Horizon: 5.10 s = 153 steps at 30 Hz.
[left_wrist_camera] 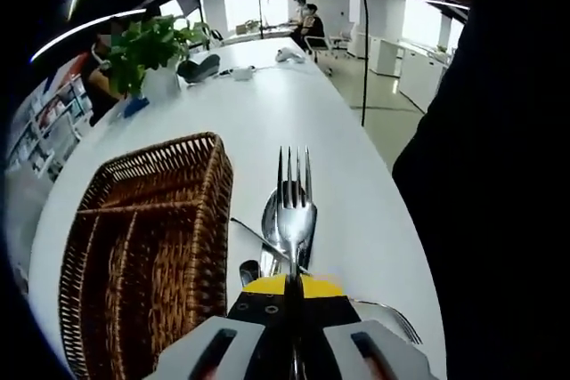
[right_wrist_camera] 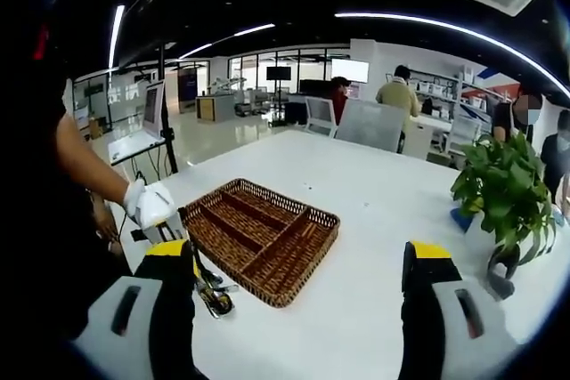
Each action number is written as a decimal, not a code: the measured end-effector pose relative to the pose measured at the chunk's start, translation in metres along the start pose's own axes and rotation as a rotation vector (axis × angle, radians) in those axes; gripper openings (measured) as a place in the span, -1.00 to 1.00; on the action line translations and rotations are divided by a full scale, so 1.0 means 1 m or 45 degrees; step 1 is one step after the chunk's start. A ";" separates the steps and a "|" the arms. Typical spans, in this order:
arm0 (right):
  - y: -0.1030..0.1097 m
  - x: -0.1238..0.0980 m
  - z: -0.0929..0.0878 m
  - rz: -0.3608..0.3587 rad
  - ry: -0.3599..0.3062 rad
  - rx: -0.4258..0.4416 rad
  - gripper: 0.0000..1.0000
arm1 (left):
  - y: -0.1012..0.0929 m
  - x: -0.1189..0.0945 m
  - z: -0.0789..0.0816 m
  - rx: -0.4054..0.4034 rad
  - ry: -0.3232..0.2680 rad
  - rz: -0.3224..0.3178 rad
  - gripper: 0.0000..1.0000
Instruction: Arrange the knives, forks, and spoons in their matching storage slots by inserting each utensil handle-first until every utensil is classified and aligned in the correct compartment
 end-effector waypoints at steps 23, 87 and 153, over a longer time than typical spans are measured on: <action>0.006 0.007 0.001 0.057 -0.003 -0.015 0.99 | -0.003 -0.024 0.042 -0.052 -0.061 0.073 -1.00; 0.004 0.020 0.011 0.126 -0.032 -0.011 0.99 | 0.024 -0.117 0.083 0.002 0.141 0.147 -1.00; 0.031 0.041 0.010 0.120 -0.011 0.069 0.99 | 0.176 -0.146 0.074 -0.011 0.363 0.202 -1.00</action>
Point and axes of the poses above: the point that each gripper's makers call its tool centre point, and the gripper's own axes: x roughly forward along the fingers, y roughly to its left, z roughly out of its top, the point moved 6 cm from there along -x, roughly backward along the fingers
